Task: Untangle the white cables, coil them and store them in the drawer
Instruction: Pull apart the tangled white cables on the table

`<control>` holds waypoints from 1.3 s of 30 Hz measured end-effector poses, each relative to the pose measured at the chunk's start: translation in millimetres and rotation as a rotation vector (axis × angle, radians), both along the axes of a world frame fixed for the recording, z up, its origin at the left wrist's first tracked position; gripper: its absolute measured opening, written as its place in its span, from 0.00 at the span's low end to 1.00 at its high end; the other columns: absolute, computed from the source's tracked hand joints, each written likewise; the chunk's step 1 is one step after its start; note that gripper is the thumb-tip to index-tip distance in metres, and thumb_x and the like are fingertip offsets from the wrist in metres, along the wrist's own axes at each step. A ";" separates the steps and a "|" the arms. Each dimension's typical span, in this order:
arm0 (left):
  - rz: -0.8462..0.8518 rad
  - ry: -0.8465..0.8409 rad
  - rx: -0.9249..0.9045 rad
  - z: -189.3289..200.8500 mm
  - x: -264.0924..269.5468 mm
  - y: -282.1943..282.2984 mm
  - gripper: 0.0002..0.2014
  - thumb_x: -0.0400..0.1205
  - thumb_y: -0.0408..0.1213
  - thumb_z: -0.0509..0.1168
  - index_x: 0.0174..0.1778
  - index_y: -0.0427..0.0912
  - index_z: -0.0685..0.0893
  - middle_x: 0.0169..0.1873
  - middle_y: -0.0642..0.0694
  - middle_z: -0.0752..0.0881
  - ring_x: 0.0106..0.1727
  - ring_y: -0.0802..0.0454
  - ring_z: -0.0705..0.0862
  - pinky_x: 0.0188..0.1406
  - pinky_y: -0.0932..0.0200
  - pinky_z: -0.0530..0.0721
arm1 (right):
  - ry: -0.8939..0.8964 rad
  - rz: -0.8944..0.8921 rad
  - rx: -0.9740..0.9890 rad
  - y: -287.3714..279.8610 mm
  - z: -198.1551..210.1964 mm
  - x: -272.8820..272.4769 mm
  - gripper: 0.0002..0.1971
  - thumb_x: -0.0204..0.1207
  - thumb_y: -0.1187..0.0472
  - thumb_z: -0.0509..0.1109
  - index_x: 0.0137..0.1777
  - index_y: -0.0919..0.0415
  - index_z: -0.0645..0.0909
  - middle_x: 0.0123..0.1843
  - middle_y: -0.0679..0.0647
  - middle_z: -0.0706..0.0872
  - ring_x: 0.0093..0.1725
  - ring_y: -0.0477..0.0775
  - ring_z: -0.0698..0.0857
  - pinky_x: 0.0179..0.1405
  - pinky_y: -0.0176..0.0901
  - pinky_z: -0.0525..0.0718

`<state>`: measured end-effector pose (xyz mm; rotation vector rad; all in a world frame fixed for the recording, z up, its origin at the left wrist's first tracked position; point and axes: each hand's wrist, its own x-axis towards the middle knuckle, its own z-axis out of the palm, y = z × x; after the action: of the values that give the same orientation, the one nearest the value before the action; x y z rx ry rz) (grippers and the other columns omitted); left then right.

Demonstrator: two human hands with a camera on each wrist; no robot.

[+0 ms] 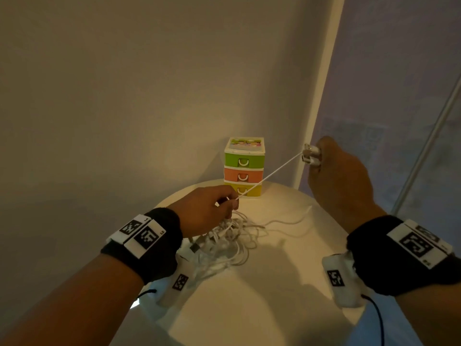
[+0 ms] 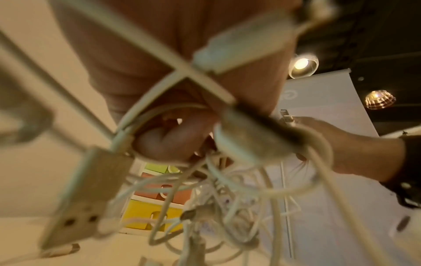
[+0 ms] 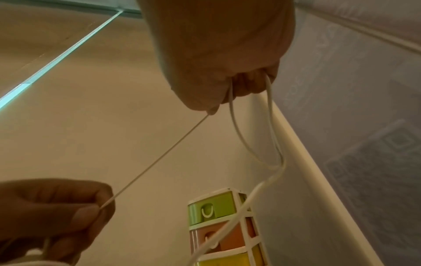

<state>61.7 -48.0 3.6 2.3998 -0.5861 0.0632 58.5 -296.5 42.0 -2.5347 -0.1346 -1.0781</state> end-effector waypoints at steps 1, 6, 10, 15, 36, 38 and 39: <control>0.006 0.000 0.023 -1.2 0.1 0.5 0.09 0.87 0.45 0.56 0.46 0.54 0.80 0.37 0.54 0.88 0.27 0.66 0.79 0.30 0.72 0.75 | 0.044 -0.008 -0.017 -3.8 -1.4 1.4 0.03 0.82 0.62 0.59 0.45 0.57 0.69 0.28 0.50 0.73 0.24 0.47 0.69 0.21 0.39 0.59; 0.058 -0.003 0.049 -5.6 -3.2 2.3 0.09 0.87 0.45 0.56 0.47 0.55 0.81 0.33 0.52 0.87 0.29 0.58 0.81 0.36 0.57 0.83 | 0.174 -0.142 -0.357 1.4 -12.4 -5.5 0.09 0.75 0.62 0.67 0.50 0.66 0.74 0.49 0.67 0.79 0.49 0.68 0.77 0.32 0.53 0.74; 0.036 -0.013 0.067 -1.4 -10.1 -4.2 0.08 0.86 0.47 0.57 0.50 0.59 0.82 0.35 0.51 0.88 0.35 0.52 0.87 0.44 0.48 0.89 | 0.080 0.237 -0.295 35.8 0.6 -29.3 0.07 0.81 0.54 0.62 0.53 0.55 0.70 0.39 0.46 0.70 0.40 0.53 0.71 0.33 0.47 0.71; 0.012 -0.112 0.105 7.2 -19.0 -8.6 0.14 0.86 0.37 0.57 0.59 0.60 0.81 0.46 0.54 0.89 0.41 0.58 0.87 0.49 0.54 0.87 | 0.319 0.476 -0.358 66.1 -27.5 -29.8 0.08 0.81 0.58 0.58 0.58 0.50 0.65 0.33 0.43 0.68 0.31 0.47 0.72 0.25 0.41 0.64; 0.076 0.034 -0.022 1.8 -17.6 6.7 0.11 0.85 0.36 0.60 0.46 0.55 0.86 0.42 0.57 0.89 0.33 0.58 0.86 0.40 0.57 0.88 | 0.244 0.028 -0.322 3.7 -22.7 -3.6 0.14 0.75 0.62 0.56 0.54 0.57 0.82 0.46 0.64 0.85 0.44 0.67 0.84 0.37 0.49 0.80; 0.114 0.029 -0.060 -0.7 -18.8 4.2 0.13 0.85 0.34 0.59 0.51 0.54 0.88 0.38 0.58 0.90 0.30 0.66 0.84 0.35 0.65 0.85 | 0.331 -0.022 -0.419 12.3 -24.6 -12.8 0.20 0.77 0.60 0.57 0.69 0.52 0.73 0.60 0.65 0.76 0.56 0.69 0.79 0.46 0.55 0.83; 0.138 0.003 -0.057 -1.4 -19.7 1.7 0.15 0.85 0.33 0.59 0.54 0.54 0.88 0.38 0.59 0.89 0.31 0.67 0.84 0.36 0.67 0.82 | 0.328 0.030 -0.387 19.3 -23.3 -17.5 0.23 0.78 0.59 0.59 0.74 0.49 0.67 0.68 0.63 0.71 0.60 0.68 0.76 0.51 0.57 0.83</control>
<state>42.0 -46.3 2.2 2.3819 -0.4112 0.1340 41.0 -277.1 18.7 -3.0027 -0.3164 -0.6591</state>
